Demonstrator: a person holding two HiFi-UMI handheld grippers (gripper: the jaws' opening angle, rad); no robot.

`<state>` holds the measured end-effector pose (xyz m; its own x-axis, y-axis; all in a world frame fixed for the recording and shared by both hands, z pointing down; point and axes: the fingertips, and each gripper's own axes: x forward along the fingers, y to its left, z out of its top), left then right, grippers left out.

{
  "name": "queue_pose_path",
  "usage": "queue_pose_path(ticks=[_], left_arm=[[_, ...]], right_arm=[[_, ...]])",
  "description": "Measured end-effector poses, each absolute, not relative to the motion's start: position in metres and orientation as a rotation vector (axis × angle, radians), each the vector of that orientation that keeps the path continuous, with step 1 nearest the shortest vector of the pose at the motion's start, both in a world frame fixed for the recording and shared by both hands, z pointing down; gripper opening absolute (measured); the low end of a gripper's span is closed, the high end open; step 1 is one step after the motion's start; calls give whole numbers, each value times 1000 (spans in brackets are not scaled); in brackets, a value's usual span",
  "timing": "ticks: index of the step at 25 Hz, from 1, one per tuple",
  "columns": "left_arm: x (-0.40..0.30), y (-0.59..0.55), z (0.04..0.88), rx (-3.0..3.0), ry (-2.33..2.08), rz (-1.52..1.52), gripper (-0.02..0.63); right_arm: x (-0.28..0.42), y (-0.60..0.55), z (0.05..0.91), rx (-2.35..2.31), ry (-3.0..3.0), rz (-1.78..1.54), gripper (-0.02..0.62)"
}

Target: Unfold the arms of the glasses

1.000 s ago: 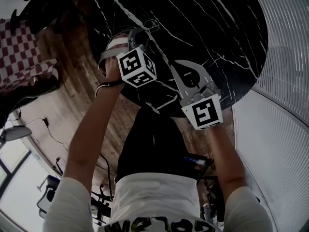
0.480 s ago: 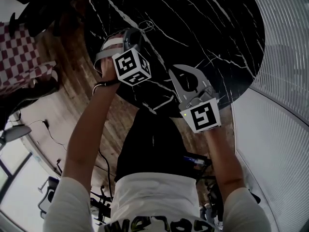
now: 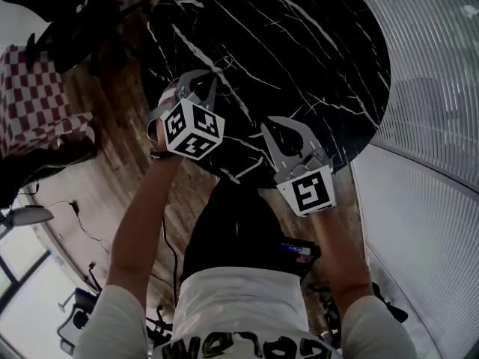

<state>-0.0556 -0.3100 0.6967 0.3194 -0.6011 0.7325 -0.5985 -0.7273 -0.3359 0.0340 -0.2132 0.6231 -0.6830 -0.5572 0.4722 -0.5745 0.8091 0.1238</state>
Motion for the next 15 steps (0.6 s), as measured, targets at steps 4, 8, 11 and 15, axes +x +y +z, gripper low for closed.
queue_pose_path(ticks=[4,8,11,15], left_arm=[[-47,-283,643,-2715,1234,-1287,15],[-39,-250,592,-2833,1261,-1202,15],[-36,-227,558,-2880,1279,-1148,15],[-32,-202,516,-2919,1310,-1052,15]], right_arm=[[34,-207,585,877,-2512,30,2],[32,-195,544,983,-2574,108,2],[29,-183,515,1009,-2595,149,2],[21,-159,489,955,-2598,138,2]])
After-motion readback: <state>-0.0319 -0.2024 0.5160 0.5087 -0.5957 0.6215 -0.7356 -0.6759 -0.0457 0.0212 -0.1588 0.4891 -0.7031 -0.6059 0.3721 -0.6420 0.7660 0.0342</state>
